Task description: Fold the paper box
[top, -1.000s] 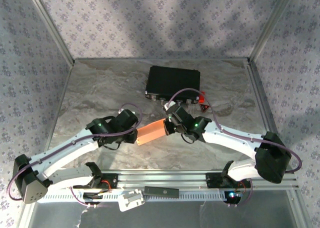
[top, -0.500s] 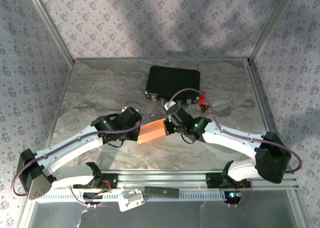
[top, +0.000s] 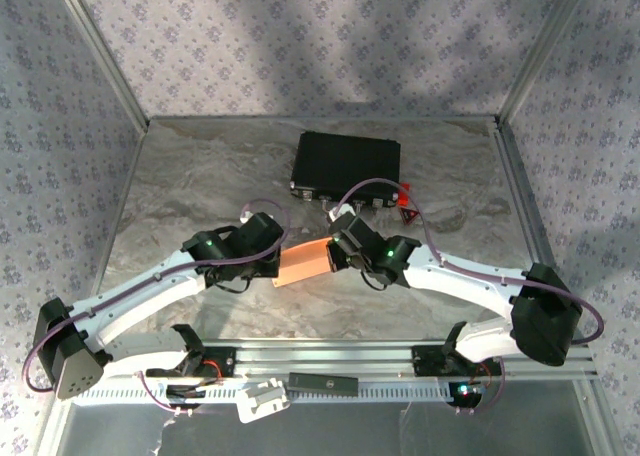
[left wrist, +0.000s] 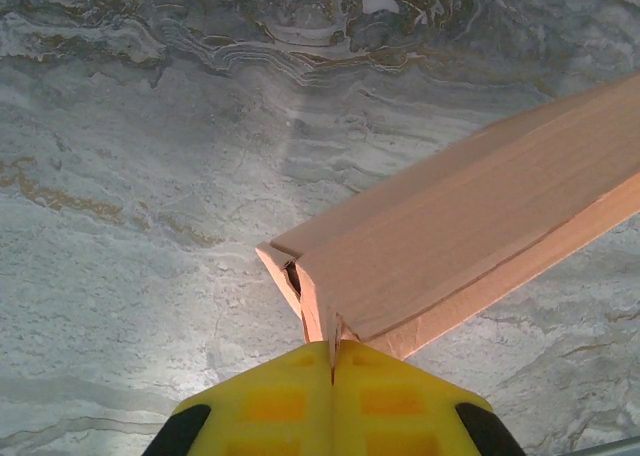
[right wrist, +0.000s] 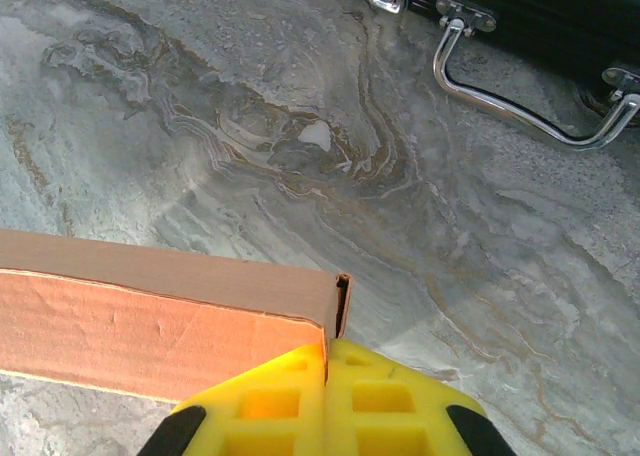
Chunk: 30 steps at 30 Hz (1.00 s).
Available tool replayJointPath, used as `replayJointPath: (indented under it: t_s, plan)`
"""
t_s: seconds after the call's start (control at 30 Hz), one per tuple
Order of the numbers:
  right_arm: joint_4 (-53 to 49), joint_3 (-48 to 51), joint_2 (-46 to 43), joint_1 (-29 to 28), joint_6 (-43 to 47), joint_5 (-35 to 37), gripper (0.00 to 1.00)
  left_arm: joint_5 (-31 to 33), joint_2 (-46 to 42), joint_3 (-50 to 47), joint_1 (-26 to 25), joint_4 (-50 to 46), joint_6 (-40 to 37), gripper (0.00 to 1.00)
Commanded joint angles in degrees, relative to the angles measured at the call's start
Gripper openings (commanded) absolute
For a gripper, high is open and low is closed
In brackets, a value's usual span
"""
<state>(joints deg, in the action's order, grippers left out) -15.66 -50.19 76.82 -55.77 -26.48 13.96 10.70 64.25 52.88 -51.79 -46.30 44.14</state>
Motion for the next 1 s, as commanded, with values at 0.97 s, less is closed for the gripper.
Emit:
replayJointPath:
  t_s: [0.97]
  plan:
    - [-3.91, -4.58, 3.1, -3.26, -2.82, 3.9, 0.0, -5.16, -1.64, -2.39, 3.83, 3.86, 3.77, 0.05]
